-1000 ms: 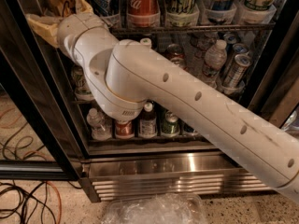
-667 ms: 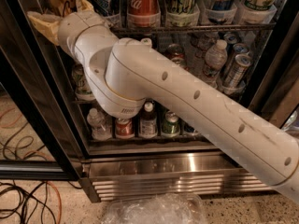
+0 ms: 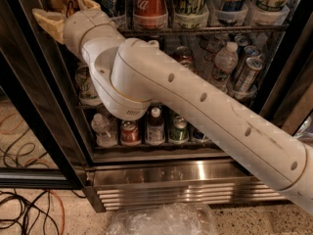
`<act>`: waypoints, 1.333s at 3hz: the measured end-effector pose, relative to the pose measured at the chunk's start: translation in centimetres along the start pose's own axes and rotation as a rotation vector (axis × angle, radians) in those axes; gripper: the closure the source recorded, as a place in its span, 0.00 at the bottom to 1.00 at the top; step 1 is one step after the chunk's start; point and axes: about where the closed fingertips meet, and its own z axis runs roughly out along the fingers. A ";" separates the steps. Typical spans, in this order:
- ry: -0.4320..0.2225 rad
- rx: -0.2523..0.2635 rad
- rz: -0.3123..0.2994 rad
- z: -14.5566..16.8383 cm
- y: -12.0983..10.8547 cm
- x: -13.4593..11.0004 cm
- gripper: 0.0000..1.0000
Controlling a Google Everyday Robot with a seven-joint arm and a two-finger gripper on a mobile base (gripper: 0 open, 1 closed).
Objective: Pick orange can from top shelf of fridge
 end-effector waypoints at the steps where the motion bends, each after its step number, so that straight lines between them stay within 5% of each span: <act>1: -0.010 0.016 -0.002 0.3 -0.7 -0.3 0.30; 4: -0.012 0.010 -0.009 1.0 -1.0 -0.6 0.29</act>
Offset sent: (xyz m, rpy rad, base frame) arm 0.0157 -0.0188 0.0128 0.0165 -0.0266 -0.0520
